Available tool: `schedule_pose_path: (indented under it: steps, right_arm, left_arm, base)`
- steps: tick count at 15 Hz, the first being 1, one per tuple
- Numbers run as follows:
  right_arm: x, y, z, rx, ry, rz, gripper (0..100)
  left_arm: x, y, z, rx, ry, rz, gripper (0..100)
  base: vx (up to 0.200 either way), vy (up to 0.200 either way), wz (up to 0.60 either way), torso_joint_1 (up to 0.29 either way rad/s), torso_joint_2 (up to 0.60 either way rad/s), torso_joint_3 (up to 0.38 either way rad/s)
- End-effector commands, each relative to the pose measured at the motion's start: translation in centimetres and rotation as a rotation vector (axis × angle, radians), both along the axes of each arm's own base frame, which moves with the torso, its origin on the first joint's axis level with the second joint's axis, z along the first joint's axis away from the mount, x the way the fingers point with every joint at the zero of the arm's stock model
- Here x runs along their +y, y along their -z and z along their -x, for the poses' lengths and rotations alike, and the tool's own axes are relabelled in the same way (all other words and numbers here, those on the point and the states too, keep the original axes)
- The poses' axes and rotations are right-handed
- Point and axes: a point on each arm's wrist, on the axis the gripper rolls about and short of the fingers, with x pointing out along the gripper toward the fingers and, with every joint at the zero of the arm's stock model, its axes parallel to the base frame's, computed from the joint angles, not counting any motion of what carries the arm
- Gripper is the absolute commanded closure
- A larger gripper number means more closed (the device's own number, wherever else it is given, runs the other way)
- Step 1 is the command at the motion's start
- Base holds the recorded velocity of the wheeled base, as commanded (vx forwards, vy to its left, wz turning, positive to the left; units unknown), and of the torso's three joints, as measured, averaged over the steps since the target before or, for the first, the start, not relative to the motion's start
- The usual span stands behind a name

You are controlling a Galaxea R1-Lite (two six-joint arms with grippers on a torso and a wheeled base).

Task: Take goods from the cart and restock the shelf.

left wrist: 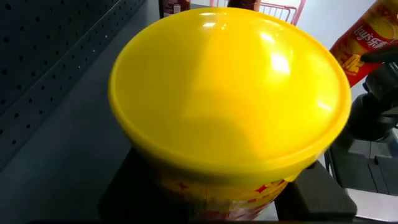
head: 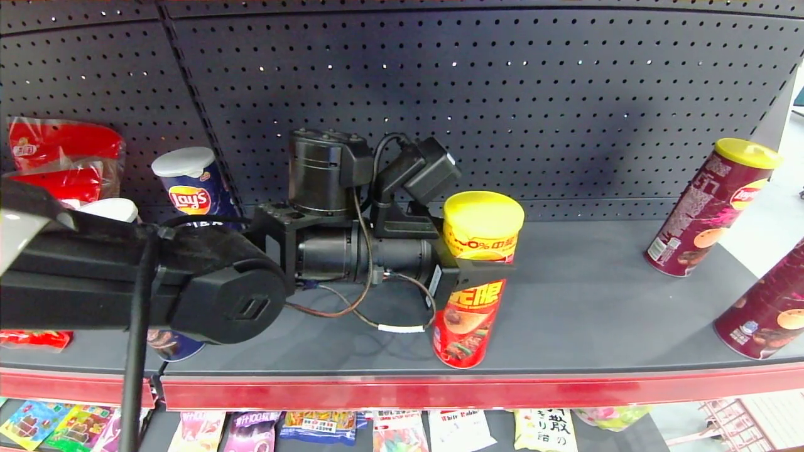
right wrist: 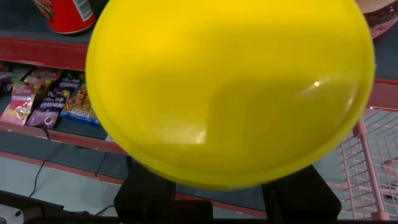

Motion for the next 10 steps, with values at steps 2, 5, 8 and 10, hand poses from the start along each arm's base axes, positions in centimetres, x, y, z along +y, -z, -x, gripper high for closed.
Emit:
schedule_pose_path:
  steps: [2, 5, 8, 10]
  right_arm:
    - [0.00, 0.00, 0.00, -0.001, -0.002, 0.001, 100]
    - [0.00, 0.00, 0.00, 0.000, 0.000, 0.000, 100]
    - [0.00, 0.00, 0.00, 0.000, 0.000, 0.000, 100]
    - [0.00, 0.00, 0.00, 0.000, 0.000, 0.000, 100]
  left_arm:
    - [-0.05, 0.13, -0.07, 0.001, -0.003, -0.003, 100]
    - [-0.10, 0.27, -0.04, 0.004, -0.003, -0.006, 100]
    - [-0.22, 0.50, -0.10, 0.016, -0.008, -0.009, 100]
    - [-0.13, 0.54, 0.10, 0.021, -0.002, -0.011, 100]
  base:
    - [0.000, 0.000, 0.00, 0.000, 0.00, 0.000]
    - [0.000, 0.000, 0.00, 0.000, 0.00, 0.000]
    - [0.000, 0.000, 0.00, 0.000, 0.00, 0.000]
    - [0.000, 0.000, 0.00, 0.000, 0.00, 0.000]
